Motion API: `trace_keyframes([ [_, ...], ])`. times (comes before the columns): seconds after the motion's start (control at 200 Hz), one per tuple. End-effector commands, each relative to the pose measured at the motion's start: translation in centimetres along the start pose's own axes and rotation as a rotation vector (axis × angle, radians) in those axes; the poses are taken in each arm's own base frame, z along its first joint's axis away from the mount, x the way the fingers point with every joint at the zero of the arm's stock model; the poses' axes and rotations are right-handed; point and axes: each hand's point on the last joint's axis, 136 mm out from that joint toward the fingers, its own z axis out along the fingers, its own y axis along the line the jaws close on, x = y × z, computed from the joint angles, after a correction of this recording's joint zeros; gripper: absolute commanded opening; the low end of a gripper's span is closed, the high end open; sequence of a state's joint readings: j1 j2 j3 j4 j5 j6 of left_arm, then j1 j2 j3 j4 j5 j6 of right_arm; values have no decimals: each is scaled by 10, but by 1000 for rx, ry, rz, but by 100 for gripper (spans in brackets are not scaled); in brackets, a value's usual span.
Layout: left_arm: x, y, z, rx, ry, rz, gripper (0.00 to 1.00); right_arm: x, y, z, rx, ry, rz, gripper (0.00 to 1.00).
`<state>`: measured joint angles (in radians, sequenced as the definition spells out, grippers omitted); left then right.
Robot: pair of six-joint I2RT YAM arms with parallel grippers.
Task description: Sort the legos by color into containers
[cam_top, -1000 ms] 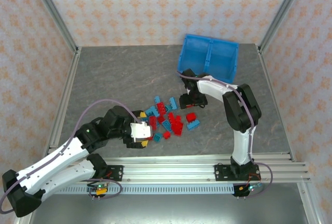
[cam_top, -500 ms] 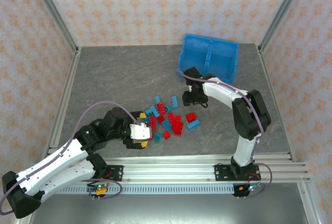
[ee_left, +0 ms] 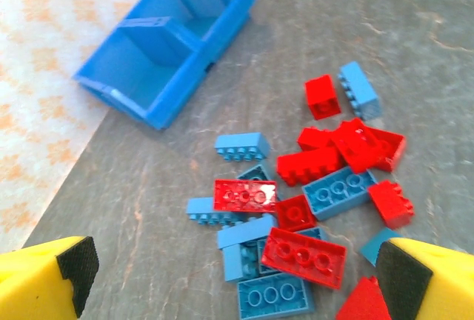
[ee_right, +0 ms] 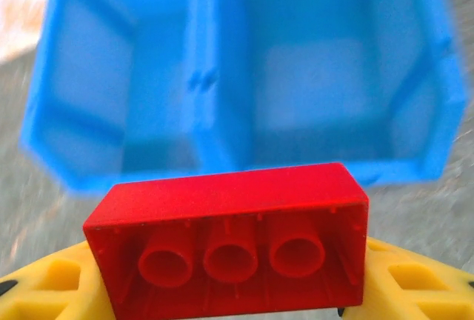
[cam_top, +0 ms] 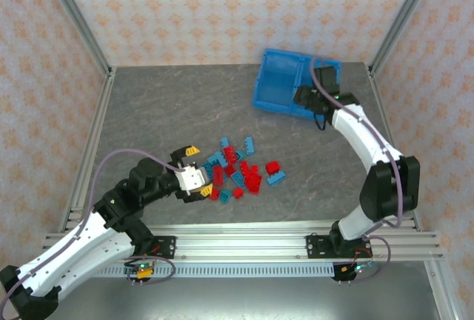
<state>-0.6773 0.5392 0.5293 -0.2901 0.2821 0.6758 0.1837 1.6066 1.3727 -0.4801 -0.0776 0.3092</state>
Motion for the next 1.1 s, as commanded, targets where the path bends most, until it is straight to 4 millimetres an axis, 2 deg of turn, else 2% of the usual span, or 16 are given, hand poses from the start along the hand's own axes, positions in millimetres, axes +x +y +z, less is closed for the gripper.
trace_keyframes([
  [0.0,-12,28,-7,-142,-79,-90,100,-31,-9,30,6,-20,163,58],
  [0.1,-9,32,-8,-166,-71,-99,100,-42,-18,61,45,4,243,58],
  [0.225,-7,32,-7,-163,-53,-100,100,-52,-21,92,50,26,338,59],
  [0.305,-6,32,-7,-160,-50,-100,100,-57,-20,107,57,29,394,61],
  [0.405,-6,32,-6,-158,-48,-99,100,-54,-25,126,81,57,476,63],
  [0.511,-5,31,-7,-156,-39,-93,100,-50,-23,137,84,91,514,73],
  [0.661,-4,30,-7,-153,-37,-88,100,-56,-21,129,89,87,524,82],
  [0.876,-5,29,-6,-145,-40,-87,100,-63,-16,96,48,60,475,83],
  [1.011,-4,25,-6,-123,-32,-76,100,-42,-13,65,-5,62,430,83],
  [1.091,2,13,-5,-59,-3,-25,100,-17,-9,38,-37,85,369,83],
])
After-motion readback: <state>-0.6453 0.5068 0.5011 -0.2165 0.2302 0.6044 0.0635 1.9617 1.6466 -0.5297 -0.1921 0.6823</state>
